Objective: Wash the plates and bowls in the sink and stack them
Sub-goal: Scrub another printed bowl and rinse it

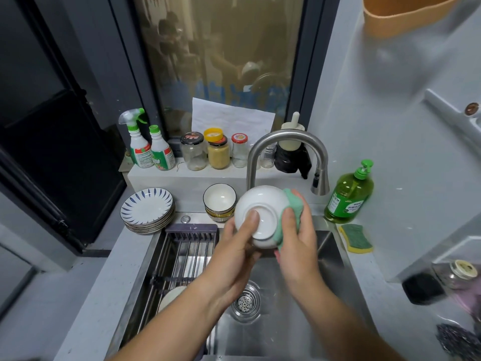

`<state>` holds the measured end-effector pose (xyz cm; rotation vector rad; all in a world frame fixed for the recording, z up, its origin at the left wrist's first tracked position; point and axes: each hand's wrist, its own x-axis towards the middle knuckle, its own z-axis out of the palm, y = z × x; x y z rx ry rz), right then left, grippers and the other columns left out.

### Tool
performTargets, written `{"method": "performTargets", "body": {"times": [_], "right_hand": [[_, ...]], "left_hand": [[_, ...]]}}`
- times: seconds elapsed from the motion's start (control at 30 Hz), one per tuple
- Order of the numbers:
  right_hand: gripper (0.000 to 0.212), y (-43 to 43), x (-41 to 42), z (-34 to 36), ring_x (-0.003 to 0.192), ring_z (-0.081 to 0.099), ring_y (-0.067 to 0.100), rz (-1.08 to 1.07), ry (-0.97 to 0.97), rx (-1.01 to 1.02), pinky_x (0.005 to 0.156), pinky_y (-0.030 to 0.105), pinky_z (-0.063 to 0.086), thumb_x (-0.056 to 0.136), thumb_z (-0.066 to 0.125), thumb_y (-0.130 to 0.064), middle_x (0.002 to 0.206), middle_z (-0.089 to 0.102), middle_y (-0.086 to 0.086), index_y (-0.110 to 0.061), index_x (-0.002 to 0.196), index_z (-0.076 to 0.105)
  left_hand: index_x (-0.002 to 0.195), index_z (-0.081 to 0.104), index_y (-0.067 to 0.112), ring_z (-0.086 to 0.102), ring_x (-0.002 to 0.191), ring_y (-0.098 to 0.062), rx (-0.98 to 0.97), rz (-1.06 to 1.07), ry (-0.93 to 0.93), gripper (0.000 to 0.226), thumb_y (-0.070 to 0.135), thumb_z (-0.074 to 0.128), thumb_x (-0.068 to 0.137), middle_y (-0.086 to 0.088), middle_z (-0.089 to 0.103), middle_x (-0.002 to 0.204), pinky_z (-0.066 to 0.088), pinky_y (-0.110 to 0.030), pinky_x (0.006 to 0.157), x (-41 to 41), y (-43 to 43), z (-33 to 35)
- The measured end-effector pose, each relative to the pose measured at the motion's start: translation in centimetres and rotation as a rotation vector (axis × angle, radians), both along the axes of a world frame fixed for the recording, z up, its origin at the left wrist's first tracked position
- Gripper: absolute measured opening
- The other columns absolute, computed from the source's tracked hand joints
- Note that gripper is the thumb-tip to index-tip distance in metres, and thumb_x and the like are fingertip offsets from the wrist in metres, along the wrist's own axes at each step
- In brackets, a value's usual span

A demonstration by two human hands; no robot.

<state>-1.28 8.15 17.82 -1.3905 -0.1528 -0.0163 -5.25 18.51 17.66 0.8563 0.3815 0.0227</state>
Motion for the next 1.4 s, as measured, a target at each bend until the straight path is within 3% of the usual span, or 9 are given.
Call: {"method": "performTargets", "body": {"times": [0.1,0.27,0.4,0.47,0.6,0.7,0.83,1.1,1.4], "right_hand": [[0.038,-1.3,1.3,0.7,0.121,0.059,0.012,0.005,-0.092,-0.154,0.101,0.034,0.050,0.088,0.055,-0.048,0.134,0.059,0.000,-0.046,0.127,0.059],[0.031,-3.5,2.9,2.0,0.062,0.063,-0.006,0.352,-0.019,-0.253,0.050,0.005,0.044,0.098,0.061,-0.011,0.105,0.068,0.004,-0.016,0.128,0.063],[0.027,-3.8,3.4,3.2,0.051,0.059,-0.008,0.486,-0.019,-0.375,0.041,0.004,0.039,0.097,0.058,-0.002,0.086,0.065,-0.002,-0.005,0.123,0.064],[0.022,-3.2,3.6,3.4,0.057,0.062,-0.007,0.478,-0.019,-0.412,0.047,0.006,0.044,0.099,0.059,-0.012,0.086,0.067,-0.004,-0.015,0.119,0.068],[0.036,-2.5,3.5,0.6,0.116,0.061,0.009,0.272,-0.008,-0.391,0.101,0.037,0.050,0.087,0.050,-0.056,0.127,0.064,-0.004,-0.048,0.119,0.065],[0.047,-1.8,2.0,-1.6,0.113,0.058,0.014,0.173,0.057,-0.252,0.081,0.032,0.050,0.083,0.045,-0.066,0.134,0.060,-0.008,-0.061,0.129,0.049],[0.031,-0.8,0.8,-2.2,0.110,0.064,0.019,0.033,0.096,-0.046,0.081,0.038,0.054,0.094,0.052,-0.046,0.127,0.065,-0.009,-0.055,0.123,0.056],[0.028,-3.7,5.0,2.2,0.102,0.069,0.021,0.265,-0.034,-0.238,0.092,0.037,0.053,0.079,0.065,-0.025,0.107,0.076,0.003,-0.019,0.105,0.076],[0.020,-3.3,4.6,1.2,0.103,0.067,0.007,0.331,0.031,-0.473,0.094,0.026,0.050,0.101,0.055,-0.031,0.111,0.074,-0.005,-0.030,0.108,0.074]], "left_hand": [[0.136,0.059,0.011,0.071,0.111,-0.024,0.098,-0.171,0.056,0.067,0.037,0.085,0.079,-0.013,0.073,0.126,0.049,-0.046,0.110,-0.1,1.3,0.1],[0.133,0.059,0.012,0.073,0.099,-0.025,0.451,-0.337,-0.013,0.072,0.010,0.088,0.067,-0.017,0.073,0.120,0.060,-0.034,0.081,1.5,4.9,1.1],[0.134,0.062,0.019,0.073,0.099,-0.024,0.594,-0.572,-0.055,0.061,0.001,0.083,0.080,-0.017,0.074,0.115,0.060,-0.033,0.075,1.9,5.6,1.6],[0.130,0.064,0.018,0.074,0.091,-0.023,0.542,-0.507,-0.016,0.059,0.007,0.083,0.075,-0.014,0.076,0.103,0.060,-0.034,0.071,1.8,5.3,1.6],[0.122,0.066,0.013,0.073,0.084,-0.027,0.417,-0.326,0.064,0.056,0.015,0.083,0.069,-0.012,0.075,0.095,0.061,-0.050,0.083,1.4,4.2,1.0],[0.126,0.061,0.004,0.073,0.100,-0.039,0.153,-0.154,0.117,0.059,0.015,0.084,0.073,-0.017,0.073,0.108,0.054,-0.063,0.097,1.1,3.1,0.1],[0.133,0.057,0.004,0.075,0.099,-0.038,-0.068,-0.119,0.158,0.060,0.028,0.072,0.080,-0.022,0.074,0.117,0.064,-0.047,0.082,0.3,0.7,-1.0],[0.131,0.058,0.006,0.071,0.097,-0.031,0.377,-0.357,0.100,0.067,0.014,0.082,0.068,-0.016,0.076,0.105,0.060,-0.043,0.094,1.3,3.4,0.2],[0.123,0.066,0.015,0.073,0.087,-0.023,0.505,-0.446,0.051,0.059,0.015,0.084,0.067,-0.008,0.076,0.098,0.062,-0.044,0.083,1.5,3.9,0.5]]}}
